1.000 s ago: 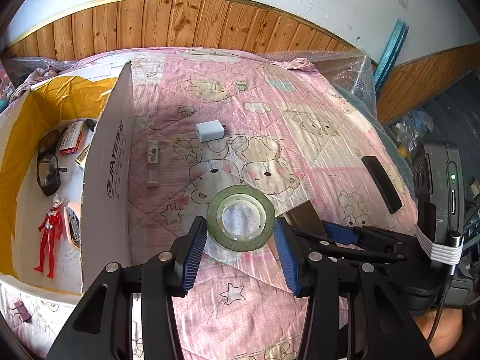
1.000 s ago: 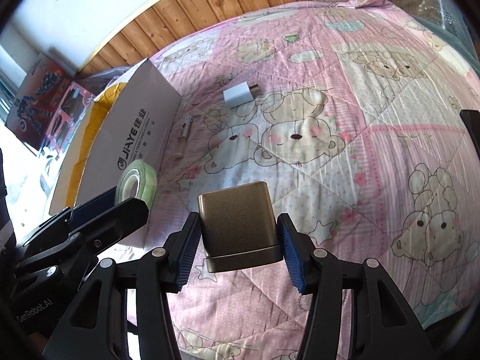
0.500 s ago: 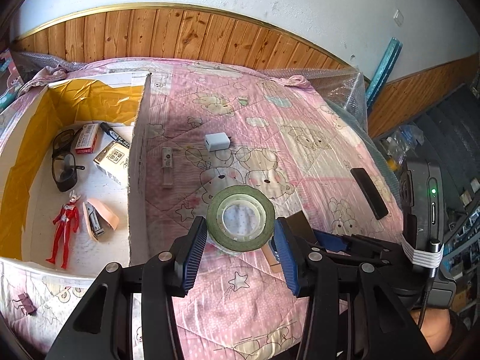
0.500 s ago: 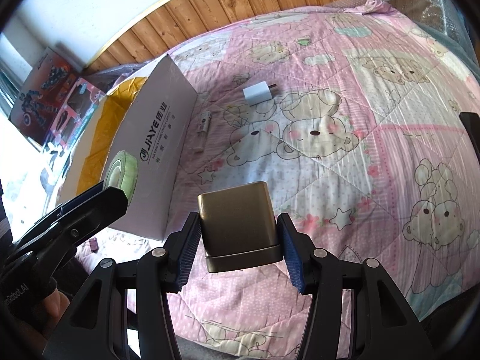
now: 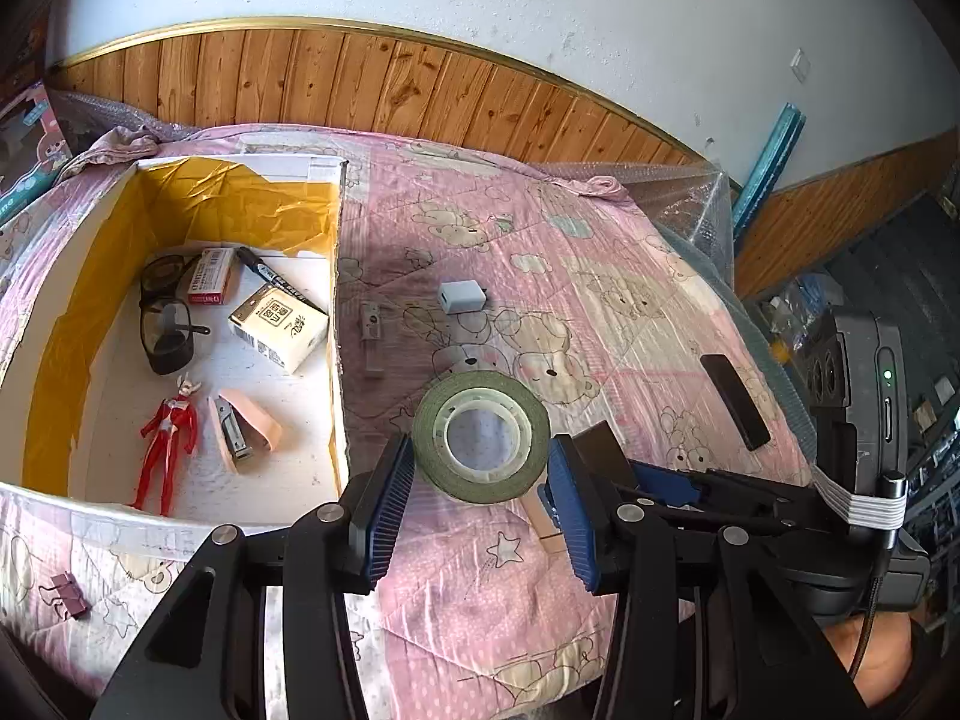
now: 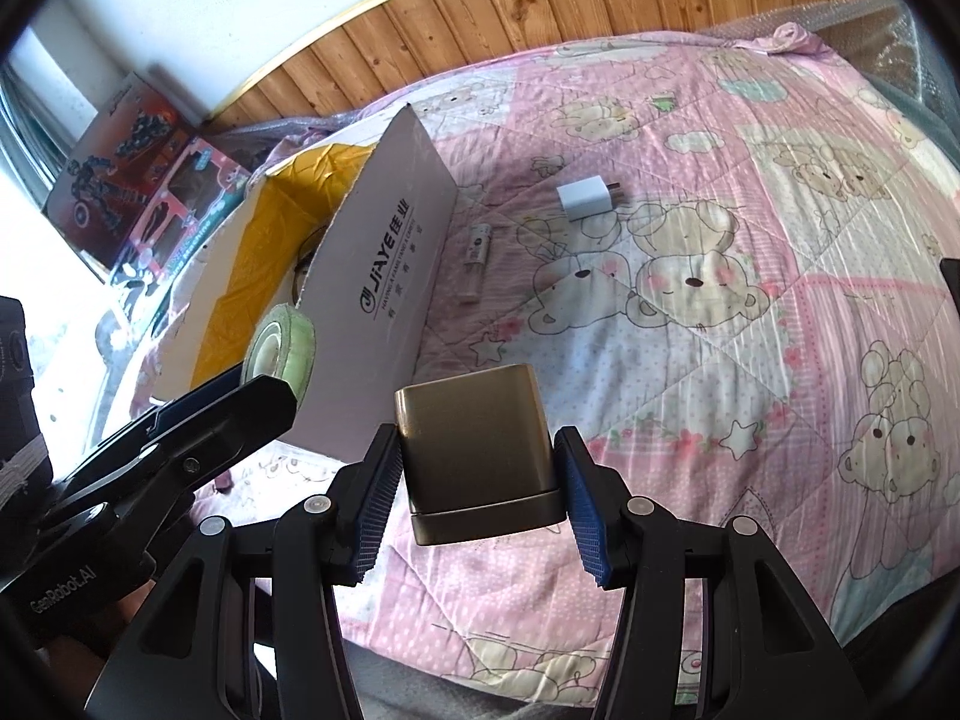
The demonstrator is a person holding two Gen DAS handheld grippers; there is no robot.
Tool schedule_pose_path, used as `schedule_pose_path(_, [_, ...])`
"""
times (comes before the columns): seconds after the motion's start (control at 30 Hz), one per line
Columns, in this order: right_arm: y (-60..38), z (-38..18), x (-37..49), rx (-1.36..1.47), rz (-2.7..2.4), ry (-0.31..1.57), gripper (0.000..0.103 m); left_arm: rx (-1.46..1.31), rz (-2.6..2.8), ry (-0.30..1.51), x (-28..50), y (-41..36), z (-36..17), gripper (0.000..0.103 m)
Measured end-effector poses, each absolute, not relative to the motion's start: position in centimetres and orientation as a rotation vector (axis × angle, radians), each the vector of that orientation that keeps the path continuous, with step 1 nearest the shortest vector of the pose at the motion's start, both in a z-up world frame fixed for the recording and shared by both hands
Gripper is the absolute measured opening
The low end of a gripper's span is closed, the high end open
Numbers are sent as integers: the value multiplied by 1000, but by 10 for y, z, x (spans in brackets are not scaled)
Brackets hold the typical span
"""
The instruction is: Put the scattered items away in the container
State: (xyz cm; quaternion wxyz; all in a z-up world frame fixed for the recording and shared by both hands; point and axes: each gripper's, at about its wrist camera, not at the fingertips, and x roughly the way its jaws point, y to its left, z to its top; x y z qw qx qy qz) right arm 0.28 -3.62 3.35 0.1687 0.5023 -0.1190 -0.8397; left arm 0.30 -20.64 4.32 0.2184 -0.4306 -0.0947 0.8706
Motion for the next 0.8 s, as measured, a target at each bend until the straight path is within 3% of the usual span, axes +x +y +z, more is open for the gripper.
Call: schedule_pose_path(0.8, [-82, 69, 3, 1333, -2352, -249, 55, -1117, 2461, -383, 6, -252, 70, 47])
